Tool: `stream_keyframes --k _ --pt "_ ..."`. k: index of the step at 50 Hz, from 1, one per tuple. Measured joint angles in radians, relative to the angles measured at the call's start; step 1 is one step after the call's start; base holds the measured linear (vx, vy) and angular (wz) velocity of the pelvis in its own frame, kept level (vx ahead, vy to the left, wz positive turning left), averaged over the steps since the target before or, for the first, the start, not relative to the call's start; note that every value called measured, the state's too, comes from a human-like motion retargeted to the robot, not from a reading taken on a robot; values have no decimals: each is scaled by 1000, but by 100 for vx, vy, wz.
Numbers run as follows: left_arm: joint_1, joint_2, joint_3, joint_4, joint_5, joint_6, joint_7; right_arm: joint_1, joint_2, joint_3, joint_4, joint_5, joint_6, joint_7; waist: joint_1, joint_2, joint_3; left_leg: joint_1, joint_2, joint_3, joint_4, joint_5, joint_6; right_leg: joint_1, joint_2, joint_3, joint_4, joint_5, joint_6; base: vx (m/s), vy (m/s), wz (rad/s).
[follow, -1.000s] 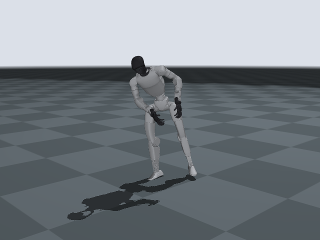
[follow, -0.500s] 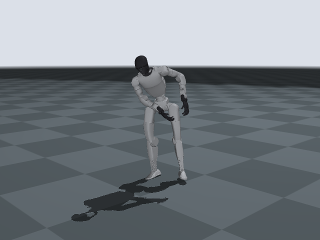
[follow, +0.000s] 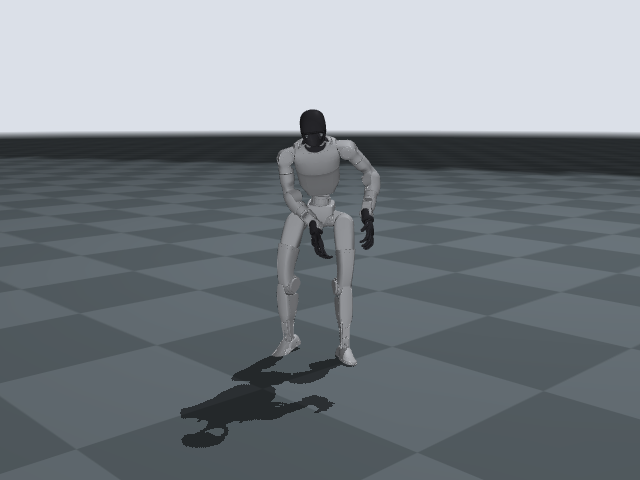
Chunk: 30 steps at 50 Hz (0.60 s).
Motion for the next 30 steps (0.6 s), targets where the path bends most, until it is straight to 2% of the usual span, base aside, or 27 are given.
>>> stream_keyframes --k 3,6,10,15,19,23,26,30 --pt "166 72 33 3 10 16 -20 101 97 77 9 -46 50 3 39 17 2 7 -13 2 0 -12 16 -27 -31 14 -17 6 15 14 4 3" --pt "301 129 72 24 8 33 -45 178 175 136 26 -82 85 -6 61 21 2 8 -40 1 0 -21 16 -39 -75 1 -110 52 57 11 0 17" --pt "361 166 115 33 -5 39 -79 206 221 148 15 -46 86 -11 75 12 2 -13 -21 3 0 -11 -27 -82 -64 -22 -270 134 85 0 -25 2" --pt "152 96 40 53 41 37 -50 84 101 81 -21 11 79 33 52 -24 2 -36 27 -24 0 9 -72 -132 -29 -63 -377 110 85 -6 -33 18" --pt "-170 -58 -104 180 76 56 -1 -93 -61 -38 61 113 70 42 9 -55 2 -53 40 -71 0 21 -74 -143 -32 -110 -377 54 85 -1 -26 56" --pt "-415 -183 -227 300 55 47 39 -271 -178 -170 216 157 35 9 -37 -71 -1 -74 50 -118 0 36 -73 -133 -34 -169 -377 65 85 3 -27 58" --pt "-448 -188 -244 303 59 41 30 -311 -195 -218 242 137 39 4 -49 -63 -4 -77 64 -130 0 44 -74 -127 -31 -210 -377 99 85 6 -30 20" --pt "-310 -116 -195 261 78 40 2 -219 -117 -153 159 110 61 46 -35 -35 -6 -59 83 -121 0 48 -71 -120 -27 -238 -377 152 85 15 -29 -10"
